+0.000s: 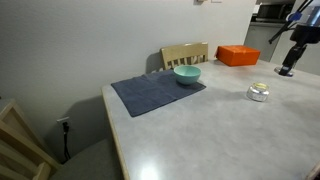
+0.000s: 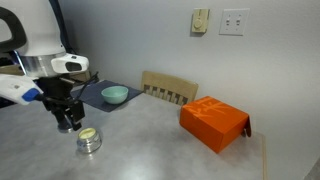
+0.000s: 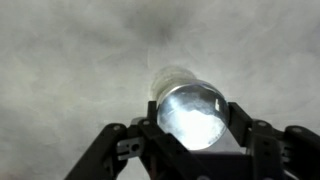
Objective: Pick up the lid from the table and put it on the silver container
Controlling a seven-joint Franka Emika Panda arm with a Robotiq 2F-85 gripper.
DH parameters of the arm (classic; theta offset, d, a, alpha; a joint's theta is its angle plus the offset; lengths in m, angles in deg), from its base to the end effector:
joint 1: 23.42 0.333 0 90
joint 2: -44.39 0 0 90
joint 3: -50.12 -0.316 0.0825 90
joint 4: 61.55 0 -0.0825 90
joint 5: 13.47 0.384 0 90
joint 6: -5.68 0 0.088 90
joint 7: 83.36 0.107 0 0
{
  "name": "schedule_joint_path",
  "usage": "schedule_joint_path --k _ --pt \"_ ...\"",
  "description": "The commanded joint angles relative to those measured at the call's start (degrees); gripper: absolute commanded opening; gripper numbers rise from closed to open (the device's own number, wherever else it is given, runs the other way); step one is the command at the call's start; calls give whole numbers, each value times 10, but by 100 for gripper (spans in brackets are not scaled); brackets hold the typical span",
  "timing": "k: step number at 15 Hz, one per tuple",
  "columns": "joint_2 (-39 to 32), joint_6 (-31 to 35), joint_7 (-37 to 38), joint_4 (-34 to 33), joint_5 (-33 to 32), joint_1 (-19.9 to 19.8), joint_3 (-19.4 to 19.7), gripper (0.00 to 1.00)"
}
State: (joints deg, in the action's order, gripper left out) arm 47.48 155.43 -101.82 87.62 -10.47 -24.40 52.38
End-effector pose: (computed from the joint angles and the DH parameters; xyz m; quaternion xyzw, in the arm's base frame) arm 0.4420 -0.0260 0.2792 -0.9933 -0.1103 -0.0342 0.0087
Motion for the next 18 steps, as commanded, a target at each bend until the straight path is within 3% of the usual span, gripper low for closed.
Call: schedule_joint_path --k 1,10,14,18 --pt "-3 -5 0 9 -9 -3 4 44" --pt "-102 -8 100 -20 -134 19 -16 44" --pt "-101 -7 142 -29 -193 41 -24 44" --pt "-88 7 144 -36 -206 42 -21 44"
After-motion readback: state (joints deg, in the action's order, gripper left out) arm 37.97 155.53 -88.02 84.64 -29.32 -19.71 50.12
